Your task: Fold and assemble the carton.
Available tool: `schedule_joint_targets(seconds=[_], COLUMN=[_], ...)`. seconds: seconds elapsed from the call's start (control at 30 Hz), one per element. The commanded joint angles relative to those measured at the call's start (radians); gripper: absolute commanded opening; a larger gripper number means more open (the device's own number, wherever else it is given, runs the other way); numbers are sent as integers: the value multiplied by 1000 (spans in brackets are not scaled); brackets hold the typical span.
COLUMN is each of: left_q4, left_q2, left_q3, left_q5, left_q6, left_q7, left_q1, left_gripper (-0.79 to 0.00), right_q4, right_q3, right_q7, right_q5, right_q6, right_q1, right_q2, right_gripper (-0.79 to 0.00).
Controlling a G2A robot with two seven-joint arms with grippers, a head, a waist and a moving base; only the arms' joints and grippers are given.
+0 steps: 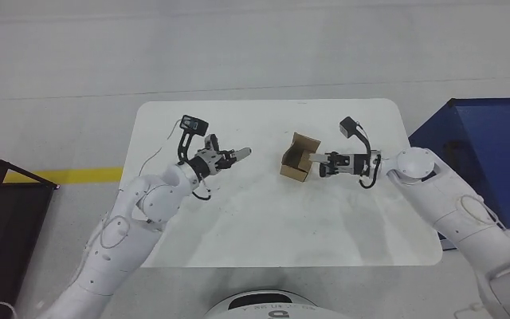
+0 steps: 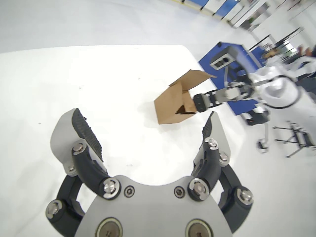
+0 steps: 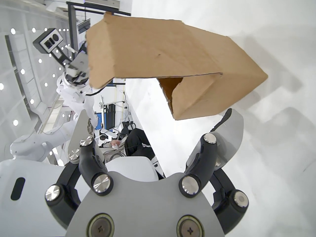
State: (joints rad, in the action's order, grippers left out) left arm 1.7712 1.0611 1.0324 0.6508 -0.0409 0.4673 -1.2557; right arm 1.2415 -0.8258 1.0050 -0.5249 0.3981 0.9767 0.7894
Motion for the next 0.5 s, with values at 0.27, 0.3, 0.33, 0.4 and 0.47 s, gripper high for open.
schedule_joint_targets(seconds=[0.27,0.3,0.33,0.4,0.47], left_q4=[-309,-333,-353,-379,-401], left_q2=[147,161,175,200,221], left_q3=[-334,-358,-378,-416,-446], left_q5=[8,24,26,33,28], left_q6=[232,265,295,326,335], left_q7=[95,88,89,89,98], left_q1=[385,408,427,457,475], left_gripper=[-163,-185,-197,-246,-271], right_q4=[-8,-16,-24,-43,-63], right_q3=[-27,-25,-23,-15,-6], right_q7=[29,36,43,56,64], right_q5=[-12,-16,-19,-24,-28], right_q6=[18,16,16,21,27], right_q1=[27,25,21,12,1], right_q2=[7,10,13,22,31], right_gripper=[0,0,0,0,0])
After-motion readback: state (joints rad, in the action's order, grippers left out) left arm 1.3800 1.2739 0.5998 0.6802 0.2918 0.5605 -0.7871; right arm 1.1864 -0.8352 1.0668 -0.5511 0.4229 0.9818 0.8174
